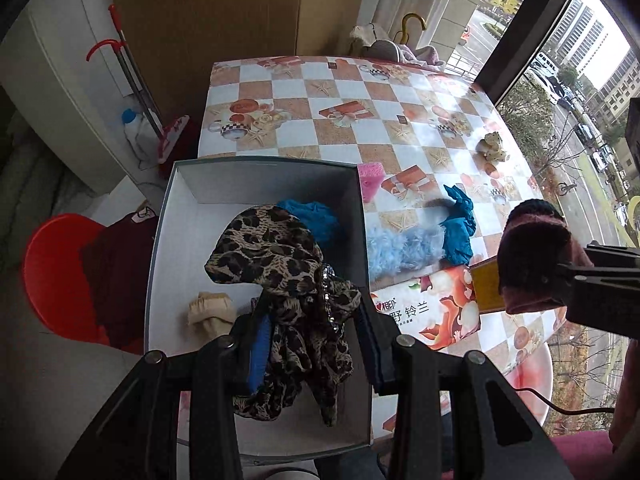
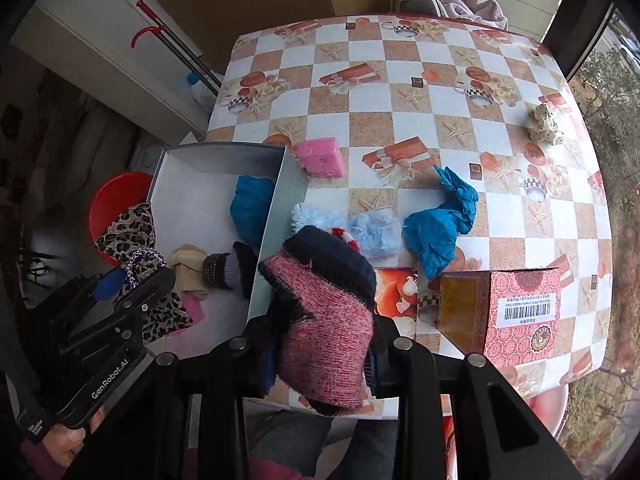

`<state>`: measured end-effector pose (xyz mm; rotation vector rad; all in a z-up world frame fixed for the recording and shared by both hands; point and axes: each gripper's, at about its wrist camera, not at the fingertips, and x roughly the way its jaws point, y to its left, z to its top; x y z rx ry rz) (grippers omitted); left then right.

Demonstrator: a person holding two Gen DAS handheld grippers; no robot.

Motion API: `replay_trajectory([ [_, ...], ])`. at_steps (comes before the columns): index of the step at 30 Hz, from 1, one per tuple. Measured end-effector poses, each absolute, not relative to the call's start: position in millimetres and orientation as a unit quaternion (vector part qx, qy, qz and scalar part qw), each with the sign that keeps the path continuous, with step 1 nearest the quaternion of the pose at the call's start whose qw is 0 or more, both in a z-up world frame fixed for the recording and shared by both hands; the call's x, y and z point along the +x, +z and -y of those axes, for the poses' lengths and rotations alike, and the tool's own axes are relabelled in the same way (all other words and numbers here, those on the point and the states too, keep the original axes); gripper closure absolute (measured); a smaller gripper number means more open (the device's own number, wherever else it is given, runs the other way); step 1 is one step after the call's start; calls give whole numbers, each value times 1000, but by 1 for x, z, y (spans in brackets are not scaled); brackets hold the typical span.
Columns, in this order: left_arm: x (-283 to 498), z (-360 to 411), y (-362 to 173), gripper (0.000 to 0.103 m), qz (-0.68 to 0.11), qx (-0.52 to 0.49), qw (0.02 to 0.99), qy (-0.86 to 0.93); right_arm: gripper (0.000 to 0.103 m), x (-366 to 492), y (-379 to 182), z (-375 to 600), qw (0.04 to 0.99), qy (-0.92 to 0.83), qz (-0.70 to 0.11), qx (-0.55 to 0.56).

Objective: Organize soft objects
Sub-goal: 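Lower the scrunchie into the box with the left tool while the right tool releases the slipper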

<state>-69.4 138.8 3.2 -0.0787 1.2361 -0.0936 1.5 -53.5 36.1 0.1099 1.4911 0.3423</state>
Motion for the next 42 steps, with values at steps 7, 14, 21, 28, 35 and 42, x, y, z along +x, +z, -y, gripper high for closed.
replay_trajectory([
  [7,-78,-154,0,61,-583,-46,811,-26,70,-2,34,27,712,182,-678,26],
  [14,-86,-170,-4,61,-587,-56,808,-6,70,-4,32,7,705,201,-680,12],
  [21,-90,-183,-8,61,-590,-66,804,11,70,-1,31,-9,701,215,-680,-1],
  [28,-94,-194,-13,60,-594,-78,801,25,70,0,29,-27,694,231,-681,-20],
  [35,-100,-200,-25,60,-605,-87,791,35,70,0,24,-53,683,254,-684,-41],
  [42,-103,-200,-35,60,-617,-87,781,34,70,3,22,-71,680,267,-680,-57],
])
